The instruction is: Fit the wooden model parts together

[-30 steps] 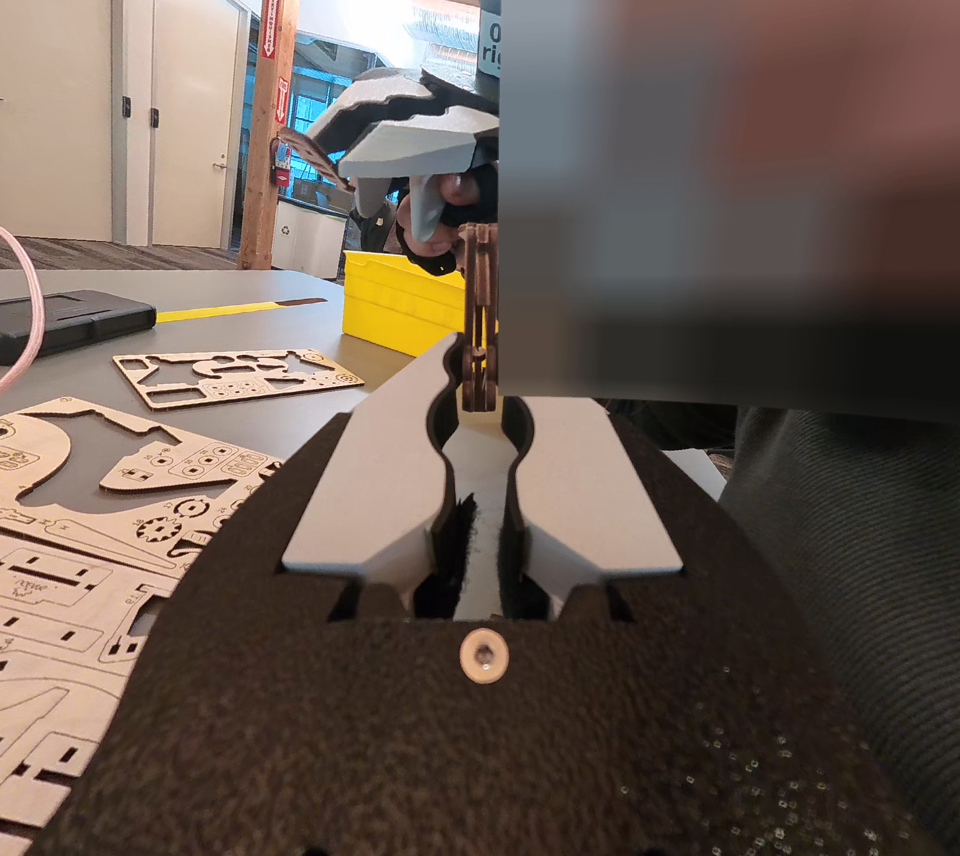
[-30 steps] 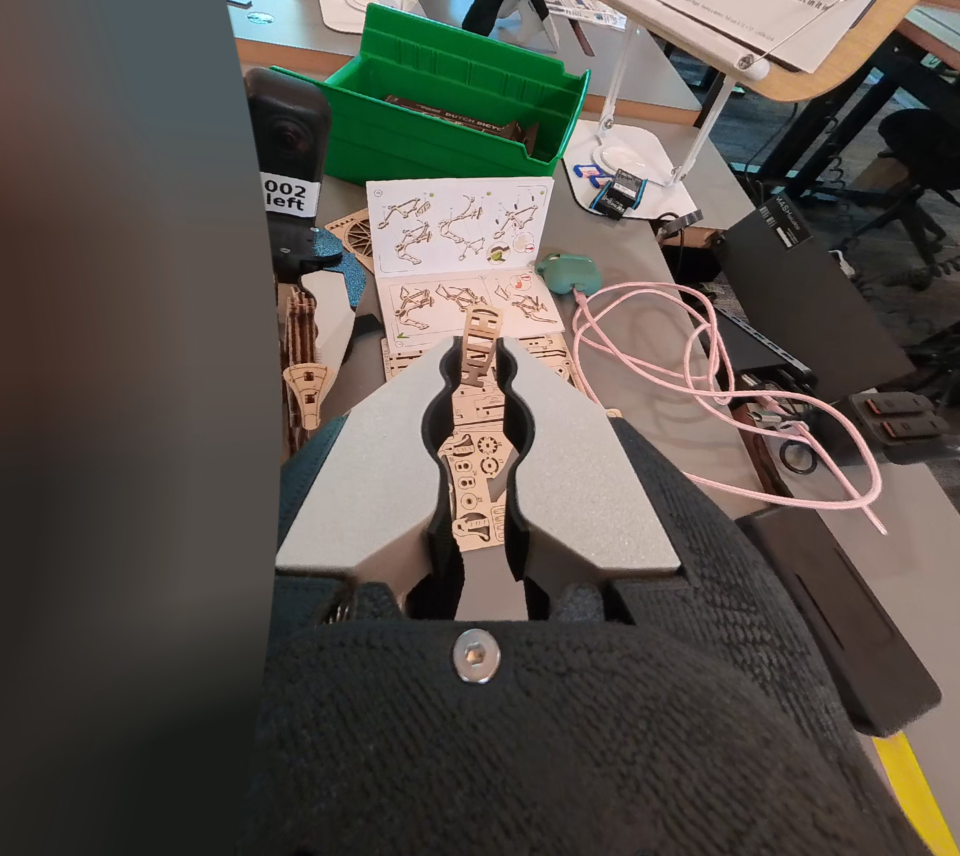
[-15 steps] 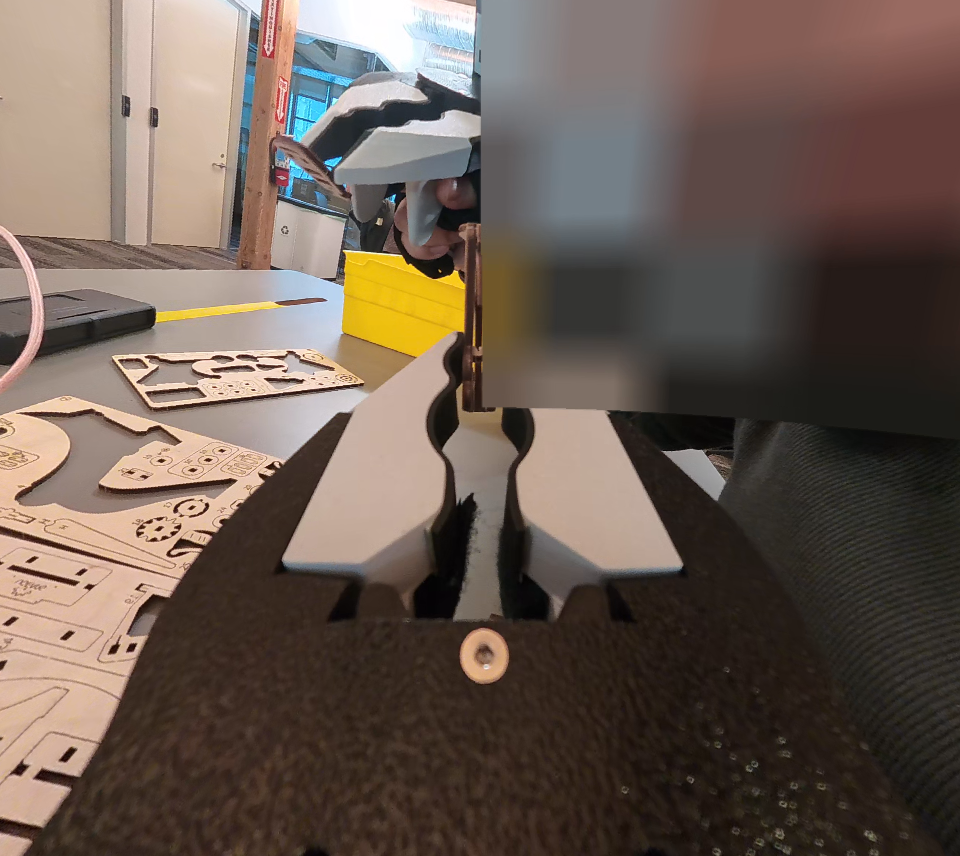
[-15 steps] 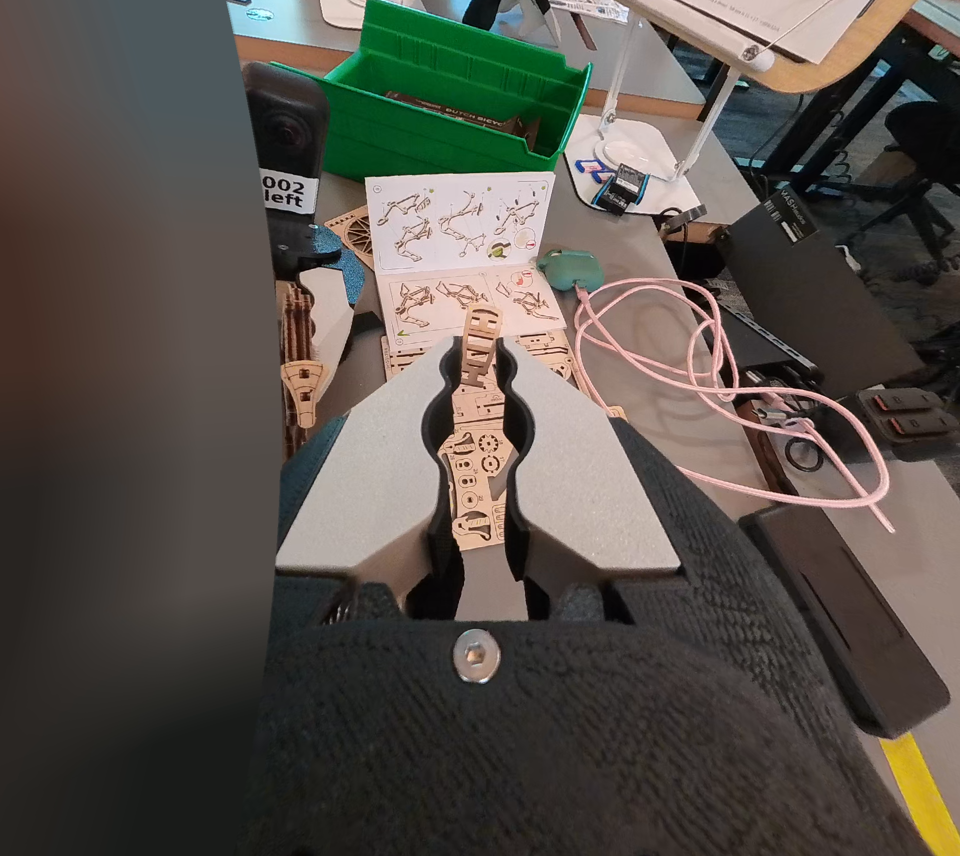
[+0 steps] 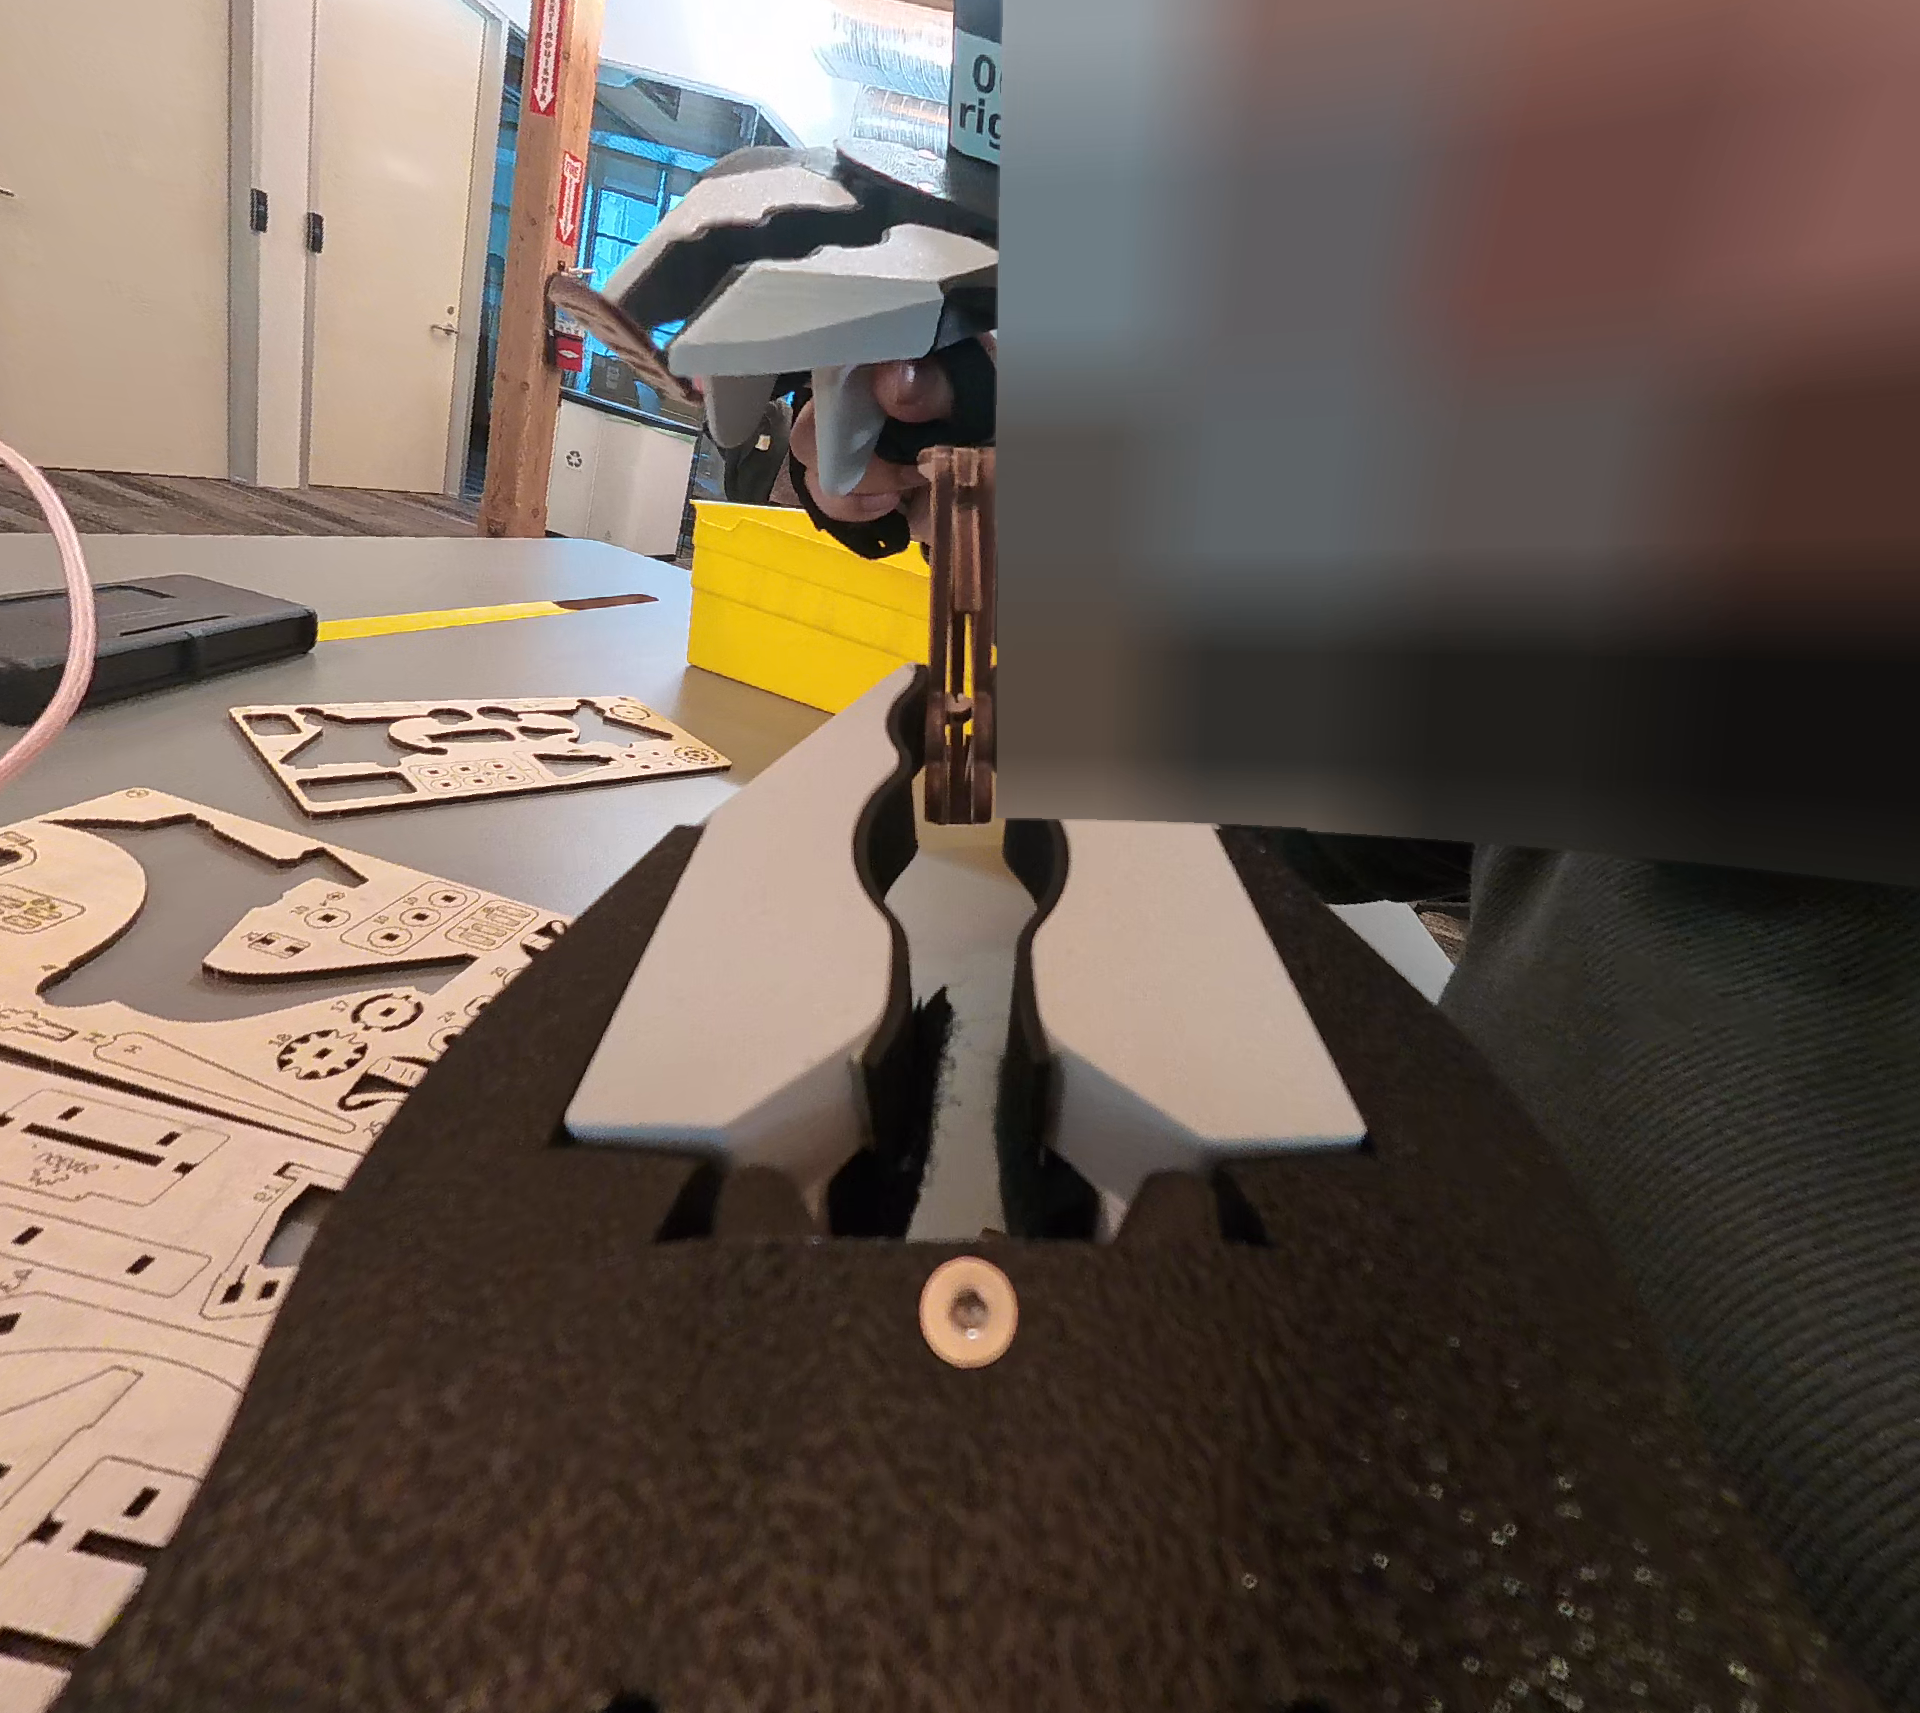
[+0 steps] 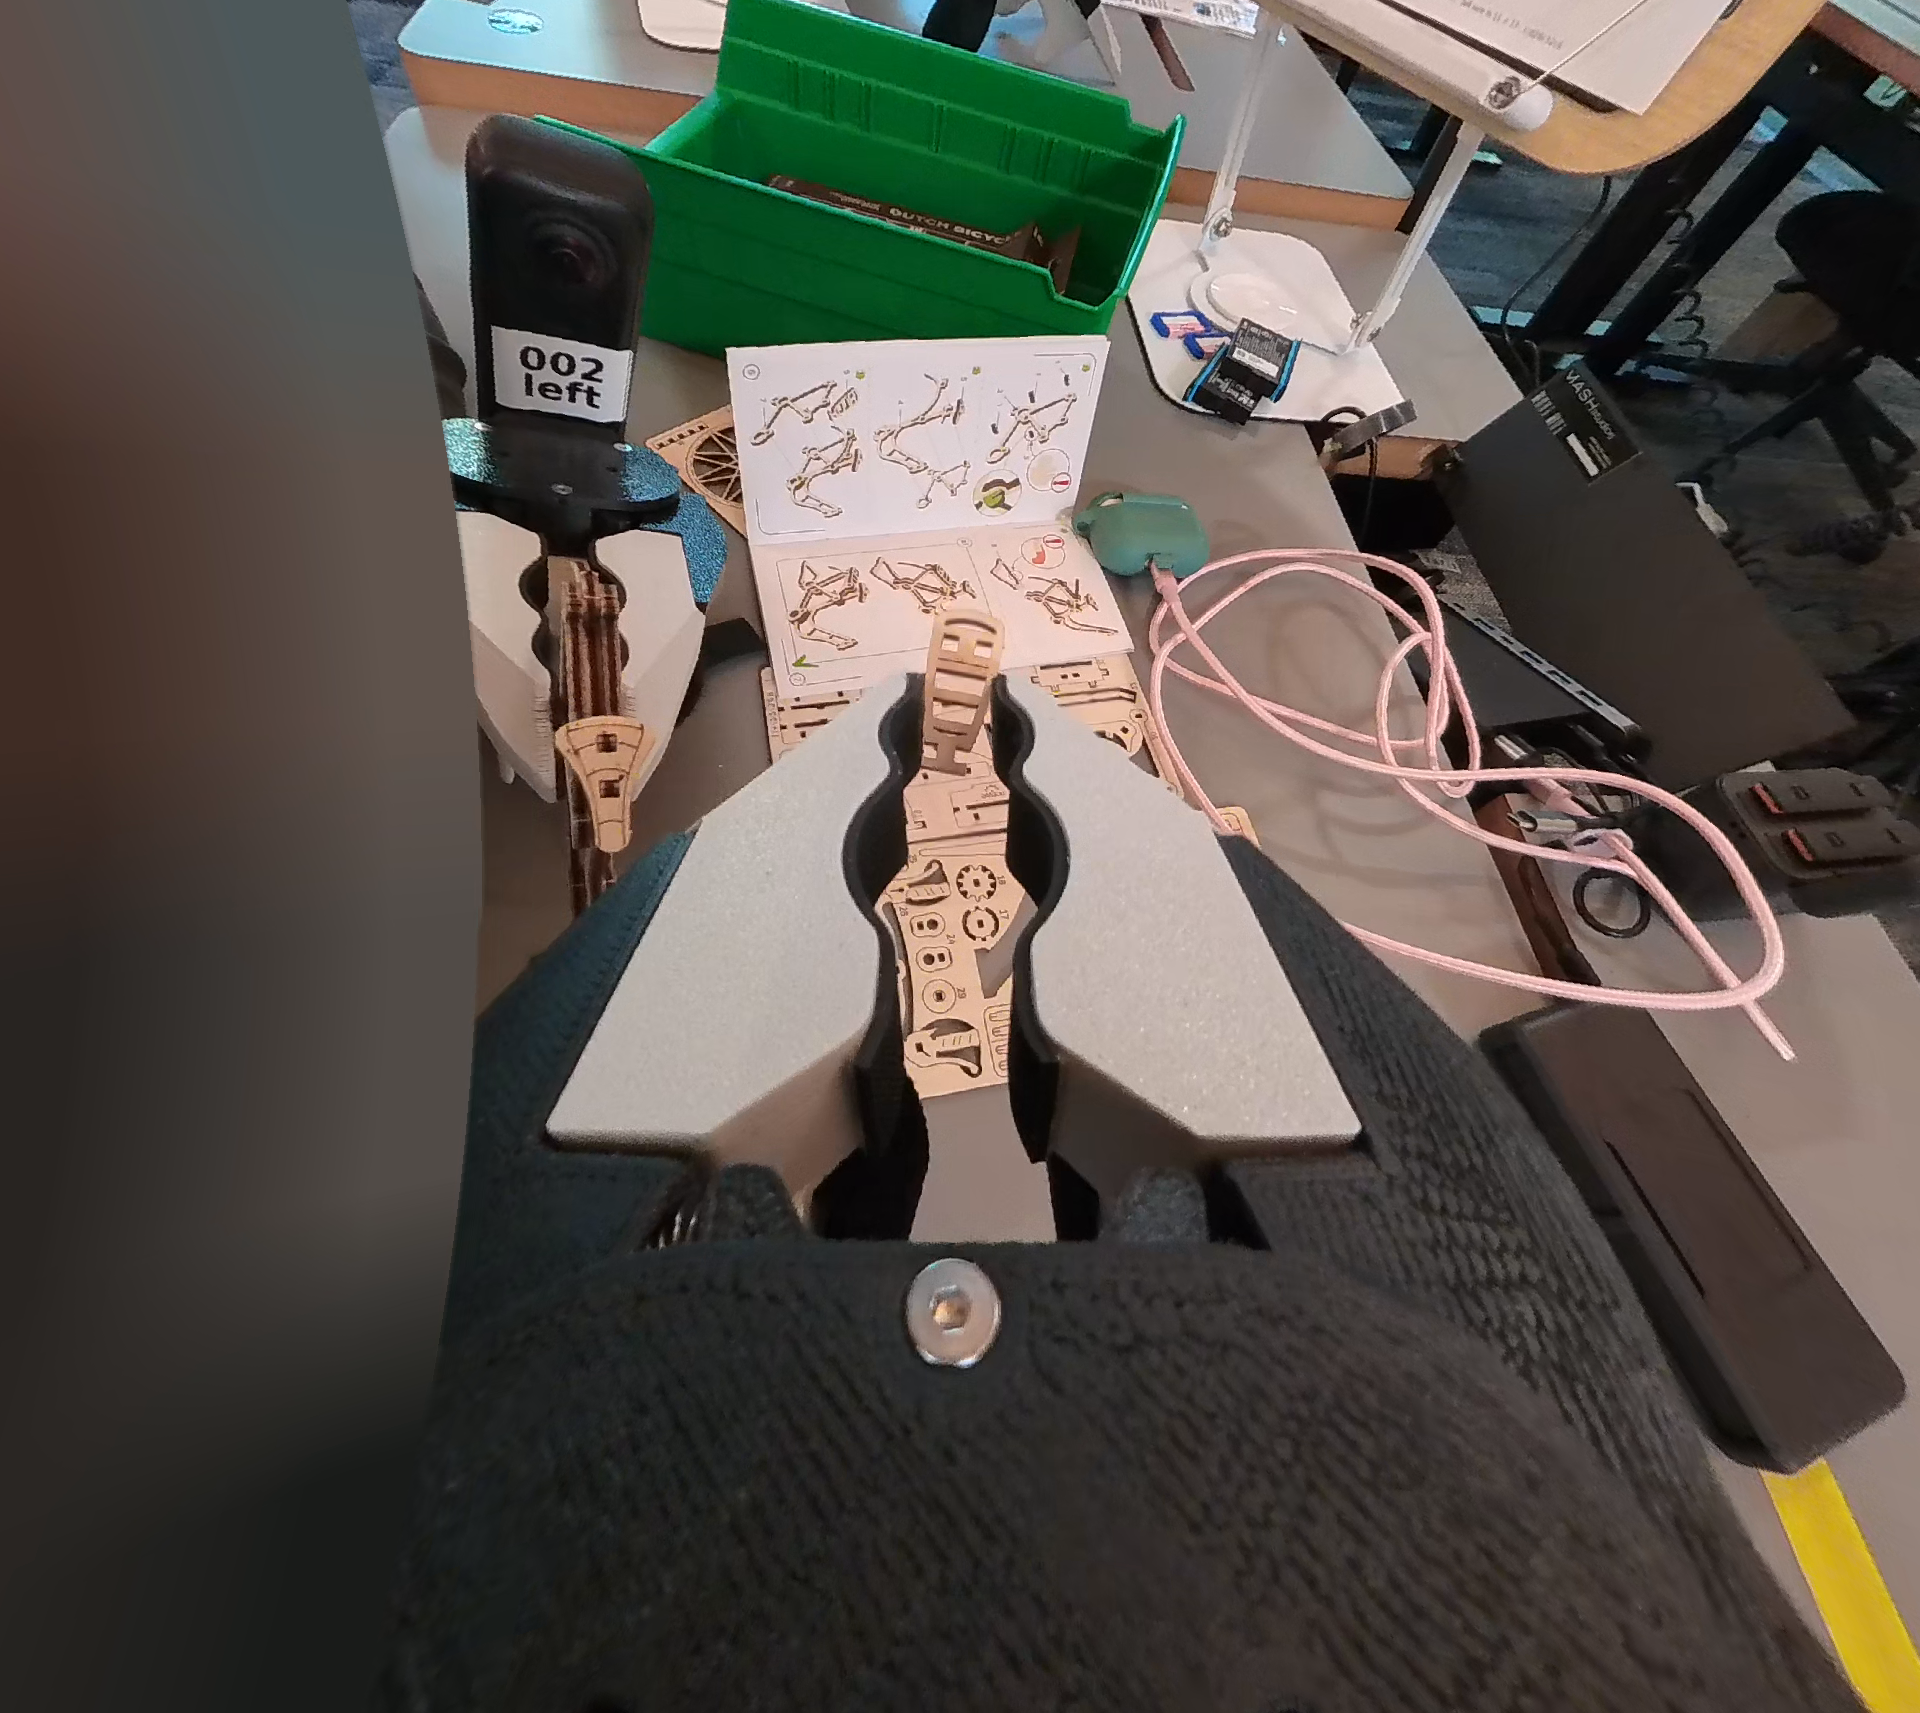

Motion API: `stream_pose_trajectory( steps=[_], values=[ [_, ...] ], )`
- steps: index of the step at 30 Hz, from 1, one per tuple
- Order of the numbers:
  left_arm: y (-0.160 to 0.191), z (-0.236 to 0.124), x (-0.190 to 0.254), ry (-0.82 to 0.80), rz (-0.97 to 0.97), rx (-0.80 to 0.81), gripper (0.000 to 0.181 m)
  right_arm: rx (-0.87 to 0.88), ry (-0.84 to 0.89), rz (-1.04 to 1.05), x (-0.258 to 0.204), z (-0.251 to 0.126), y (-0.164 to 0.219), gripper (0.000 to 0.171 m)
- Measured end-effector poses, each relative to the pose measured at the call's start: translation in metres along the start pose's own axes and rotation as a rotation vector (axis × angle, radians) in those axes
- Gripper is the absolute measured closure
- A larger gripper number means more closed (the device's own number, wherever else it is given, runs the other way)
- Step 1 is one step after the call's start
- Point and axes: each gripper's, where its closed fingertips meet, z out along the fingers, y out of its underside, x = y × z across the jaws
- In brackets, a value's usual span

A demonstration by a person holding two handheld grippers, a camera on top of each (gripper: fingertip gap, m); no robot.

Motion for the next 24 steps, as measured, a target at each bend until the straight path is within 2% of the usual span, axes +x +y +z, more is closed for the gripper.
stream_pose_trajectory(
  steps=[1, 7, 24],
  values=[
    [0.000, 0.000, -0.001, -0.007, -0.005, -0.003, 0.175, -0.003, -0.001, 0.004, 0.001, 0.000, 0.001, 0.160],
    [0.004, 0.001, -0.016, -0.079, -0.059, -0.030, 0.175, -0.010, 0.020, 0.015, 0.008, -0.003, 0.005, 0.161],
    [0.002, 0.002, -0.017, -0.081, -0.066, -0.034, 0.174, 0.037, -0.041, -0.003, -0.002, -0.010, -0.005, 0.161]
  ],
)
